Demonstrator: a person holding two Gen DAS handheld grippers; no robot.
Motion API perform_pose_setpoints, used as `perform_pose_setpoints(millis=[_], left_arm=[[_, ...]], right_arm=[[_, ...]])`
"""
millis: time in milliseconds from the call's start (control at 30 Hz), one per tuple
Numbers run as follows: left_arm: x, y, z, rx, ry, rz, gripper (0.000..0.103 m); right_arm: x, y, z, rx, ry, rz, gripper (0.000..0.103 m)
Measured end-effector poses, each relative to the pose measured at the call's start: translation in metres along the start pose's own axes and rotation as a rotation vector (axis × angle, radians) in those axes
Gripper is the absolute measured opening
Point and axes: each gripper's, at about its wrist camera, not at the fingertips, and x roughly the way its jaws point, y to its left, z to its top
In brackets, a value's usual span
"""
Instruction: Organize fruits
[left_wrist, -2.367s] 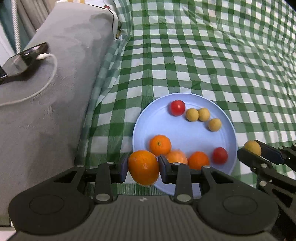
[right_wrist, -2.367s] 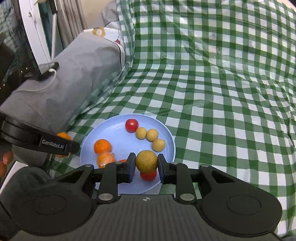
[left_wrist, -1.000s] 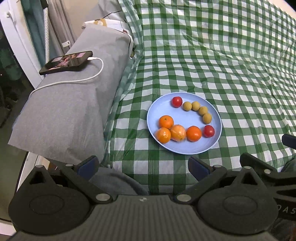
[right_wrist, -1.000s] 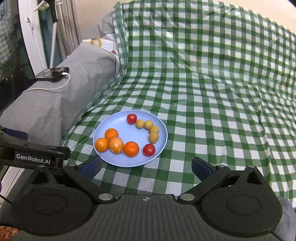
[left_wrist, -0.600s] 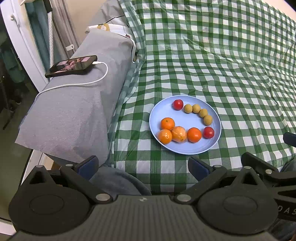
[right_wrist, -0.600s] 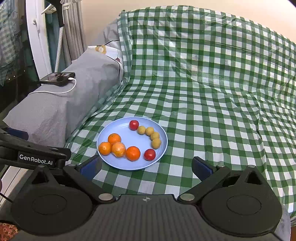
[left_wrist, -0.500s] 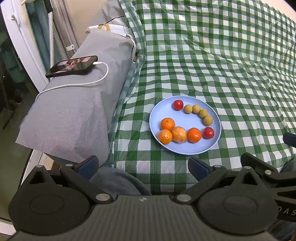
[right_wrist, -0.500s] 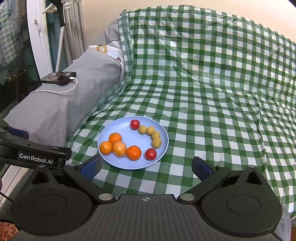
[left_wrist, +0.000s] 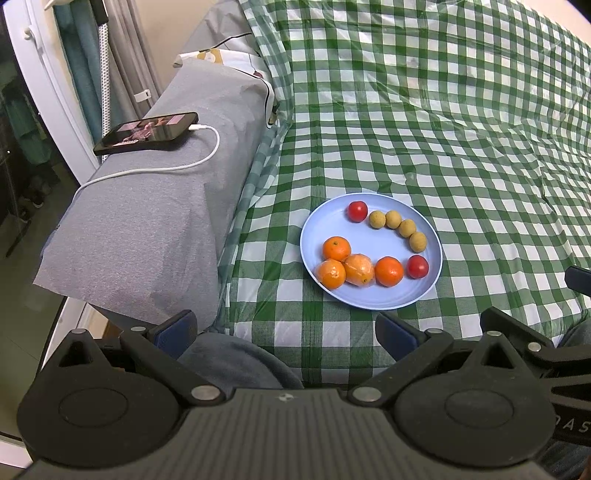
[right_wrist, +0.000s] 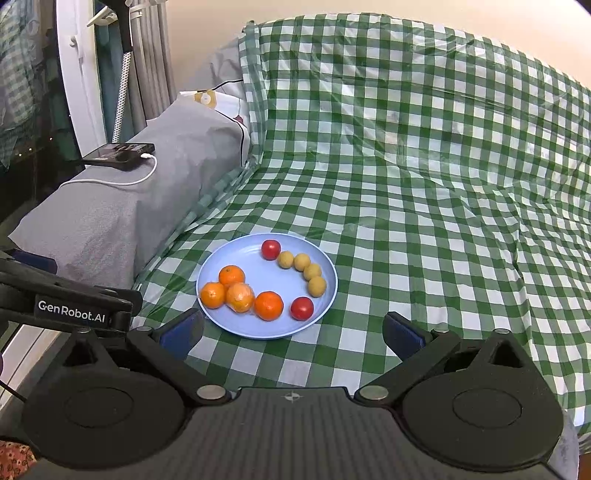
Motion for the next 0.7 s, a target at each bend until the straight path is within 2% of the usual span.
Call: perform_pose_setpoints(millis=[700], left_arm=[[-0.0005,0.0025,0.0014,0.005,-0.001,0.005,0.103]], right_arm=[[-0.0003,-0.0012,-0.0006,-0.001,0.001,0.003,0.102]])
